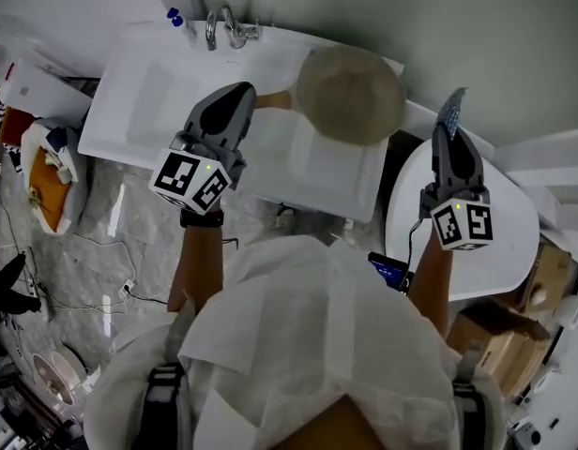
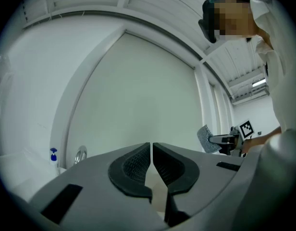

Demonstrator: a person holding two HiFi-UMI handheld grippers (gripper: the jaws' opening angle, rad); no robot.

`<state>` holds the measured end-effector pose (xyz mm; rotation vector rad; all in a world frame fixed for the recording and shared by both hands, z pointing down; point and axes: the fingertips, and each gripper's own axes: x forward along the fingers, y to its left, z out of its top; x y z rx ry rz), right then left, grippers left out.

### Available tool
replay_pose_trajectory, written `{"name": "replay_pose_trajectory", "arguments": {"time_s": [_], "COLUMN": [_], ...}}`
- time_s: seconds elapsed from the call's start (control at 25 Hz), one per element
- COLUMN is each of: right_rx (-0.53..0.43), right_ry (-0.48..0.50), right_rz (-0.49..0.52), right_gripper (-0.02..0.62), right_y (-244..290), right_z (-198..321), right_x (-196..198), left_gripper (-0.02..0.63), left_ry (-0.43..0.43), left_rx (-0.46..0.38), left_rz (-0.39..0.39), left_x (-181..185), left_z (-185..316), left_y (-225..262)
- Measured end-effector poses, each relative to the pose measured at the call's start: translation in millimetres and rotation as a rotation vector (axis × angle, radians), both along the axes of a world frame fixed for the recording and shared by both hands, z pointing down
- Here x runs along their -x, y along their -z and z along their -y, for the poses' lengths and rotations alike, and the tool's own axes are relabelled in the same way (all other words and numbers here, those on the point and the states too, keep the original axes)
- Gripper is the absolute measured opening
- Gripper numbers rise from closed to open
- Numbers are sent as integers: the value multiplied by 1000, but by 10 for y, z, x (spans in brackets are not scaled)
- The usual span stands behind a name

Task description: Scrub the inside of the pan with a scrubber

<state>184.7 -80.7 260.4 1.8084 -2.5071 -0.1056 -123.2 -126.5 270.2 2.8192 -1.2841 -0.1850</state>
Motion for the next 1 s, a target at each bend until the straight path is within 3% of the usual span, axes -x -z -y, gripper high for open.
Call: {"name": "replay_pose_trajectory", "arguments": {"time_s": [0.28,0.48,1.0], "right_rx": [70,99,200], "right_ry": [-44,-21,229], "right_rz": [-8,-3,2], "right_gripper": [54,54,54], "right_y": [-231,-323,-741], "right_z": [185,375,1135], "right_x": [-97,-224,-89], "left_gripper": [29,29,29], "left_ry": [-72,-70,8], "left_rx": [37,63,164], "left_rz": [28,44,139], "left_x": [-232,-396,-713], "left_z": [422,580,722], "left_y": [-152,-225,-678]}}
